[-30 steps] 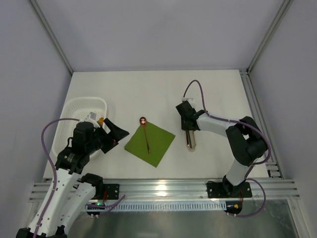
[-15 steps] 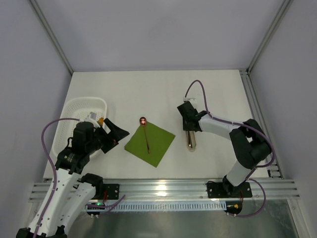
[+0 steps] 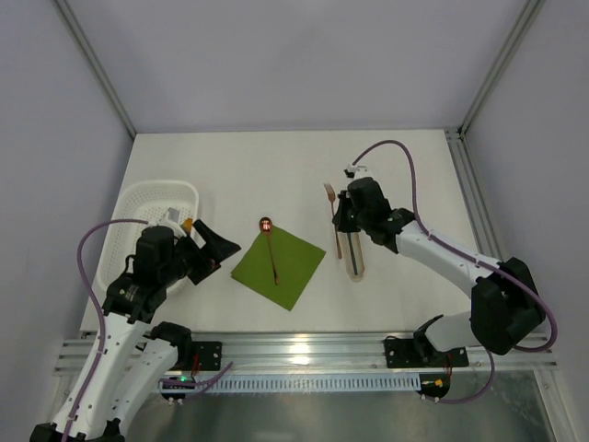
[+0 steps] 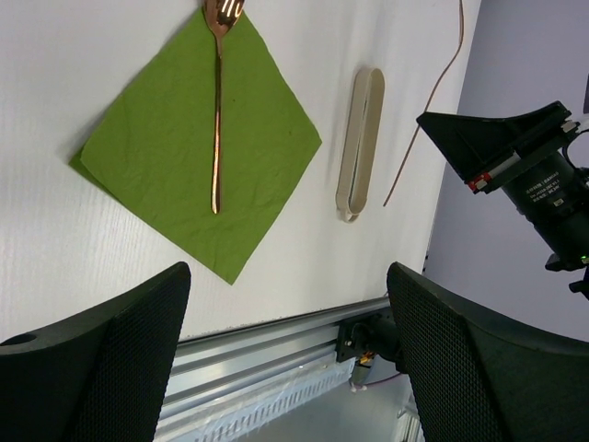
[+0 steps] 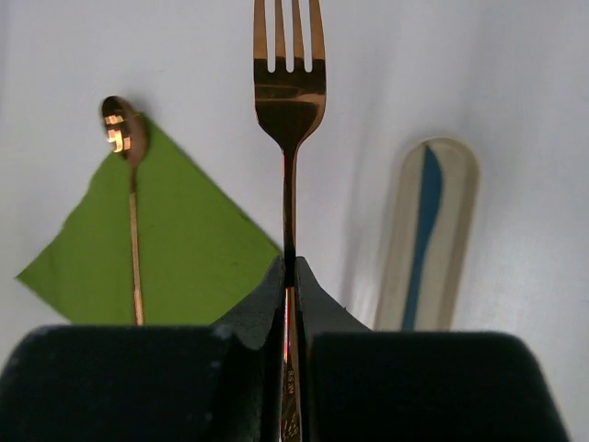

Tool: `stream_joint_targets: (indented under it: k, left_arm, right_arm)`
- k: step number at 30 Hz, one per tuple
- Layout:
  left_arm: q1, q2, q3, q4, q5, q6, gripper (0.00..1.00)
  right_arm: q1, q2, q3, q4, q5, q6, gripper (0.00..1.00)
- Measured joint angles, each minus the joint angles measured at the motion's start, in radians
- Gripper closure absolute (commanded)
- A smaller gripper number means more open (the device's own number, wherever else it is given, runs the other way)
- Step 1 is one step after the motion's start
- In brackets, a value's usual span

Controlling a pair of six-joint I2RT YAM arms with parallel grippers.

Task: Place the utensils on the paper napkin and roll it up

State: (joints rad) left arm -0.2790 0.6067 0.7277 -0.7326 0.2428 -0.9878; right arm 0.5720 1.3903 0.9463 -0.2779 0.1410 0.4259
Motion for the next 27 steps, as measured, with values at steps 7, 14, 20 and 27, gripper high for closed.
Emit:
stream_joint_targets:
  k: [7, 14, 20, 27]
  left_arm:
    - [0.0, 0.0, 0.0, 0.001, 0.005, 0.0, 0.11]
    - [0.0, -0.008, 0.0, 0.002, 0.011, 0.0, 0.12]
    - [0.0, -0.006, 0.0, 0.001, 0.012, 0.0, 0.11]
    - [0.0, 0.003, 0.0, 0.002, 0.012, 0.001, 0.11]
  right_arm:
    - [0.009, 0.062, -0.09, 0.258, -0.327, 0.121, 0.96]
    - [0.062, 0.227, -0.134, 0.531, -0.479, 0.294, 0.96]
    - [0.121, 0.365, -0.121, 0.684, -0.511, 0.404, 0.96]
    - [0.158, 0.463, -0.066, 0.742, -0.511, 0.465, 0.96]
